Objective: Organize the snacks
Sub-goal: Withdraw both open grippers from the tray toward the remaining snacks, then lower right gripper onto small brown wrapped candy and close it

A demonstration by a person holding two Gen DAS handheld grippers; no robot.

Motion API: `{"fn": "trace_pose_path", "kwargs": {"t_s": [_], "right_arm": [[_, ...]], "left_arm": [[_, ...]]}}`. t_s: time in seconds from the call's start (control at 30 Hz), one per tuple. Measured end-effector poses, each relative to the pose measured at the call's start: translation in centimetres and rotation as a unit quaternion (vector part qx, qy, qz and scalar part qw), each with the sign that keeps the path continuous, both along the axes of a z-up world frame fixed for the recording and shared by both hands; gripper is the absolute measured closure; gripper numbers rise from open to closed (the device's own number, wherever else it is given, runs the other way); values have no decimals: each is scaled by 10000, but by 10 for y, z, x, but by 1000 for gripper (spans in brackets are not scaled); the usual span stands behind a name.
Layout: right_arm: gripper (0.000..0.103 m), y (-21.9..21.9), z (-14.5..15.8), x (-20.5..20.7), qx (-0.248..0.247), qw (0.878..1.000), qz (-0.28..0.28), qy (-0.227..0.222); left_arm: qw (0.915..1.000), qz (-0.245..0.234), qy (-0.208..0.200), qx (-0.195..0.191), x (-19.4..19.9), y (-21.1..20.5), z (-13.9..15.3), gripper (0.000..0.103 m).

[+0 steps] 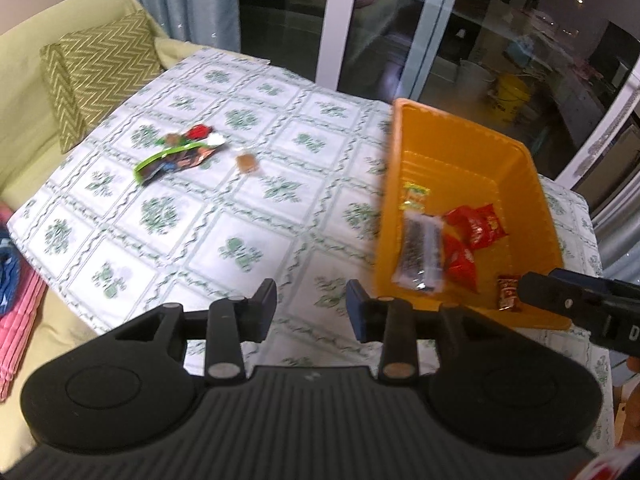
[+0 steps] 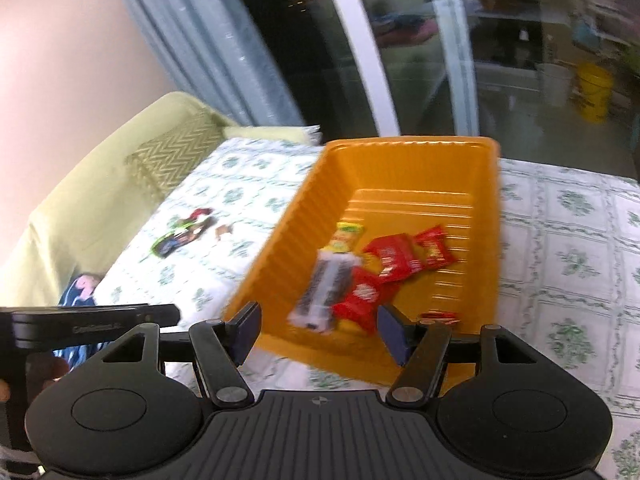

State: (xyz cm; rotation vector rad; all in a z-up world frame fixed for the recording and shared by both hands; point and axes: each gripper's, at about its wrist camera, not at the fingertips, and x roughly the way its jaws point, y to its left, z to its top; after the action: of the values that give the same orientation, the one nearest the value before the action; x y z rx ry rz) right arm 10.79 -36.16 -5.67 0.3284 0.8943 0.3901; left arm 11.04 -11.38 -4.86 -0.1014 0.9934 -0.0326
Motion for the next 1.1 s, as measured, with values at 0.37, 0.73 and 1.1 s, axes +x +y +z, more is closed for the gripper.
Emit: {"fn": "trace_pose_path", "kwargs": {"t_s": [0.37, 0.73, 1.1], "right_arm": [[39, 82, 10, 15, -71, 9976, 670, -134], [39, 151, 2, 61, -189, 9976, 664, -44], [39, 203, -17, 115, -353, 9976, 594, -70]], "left_arm": [[9993, 322, 121, -116, 7, 70, -6, 64], [9985, 521, 173, -84, 36, 144, -16, 64], [9989, 468, 21, 6, 69, 189, -23, 64]]}}
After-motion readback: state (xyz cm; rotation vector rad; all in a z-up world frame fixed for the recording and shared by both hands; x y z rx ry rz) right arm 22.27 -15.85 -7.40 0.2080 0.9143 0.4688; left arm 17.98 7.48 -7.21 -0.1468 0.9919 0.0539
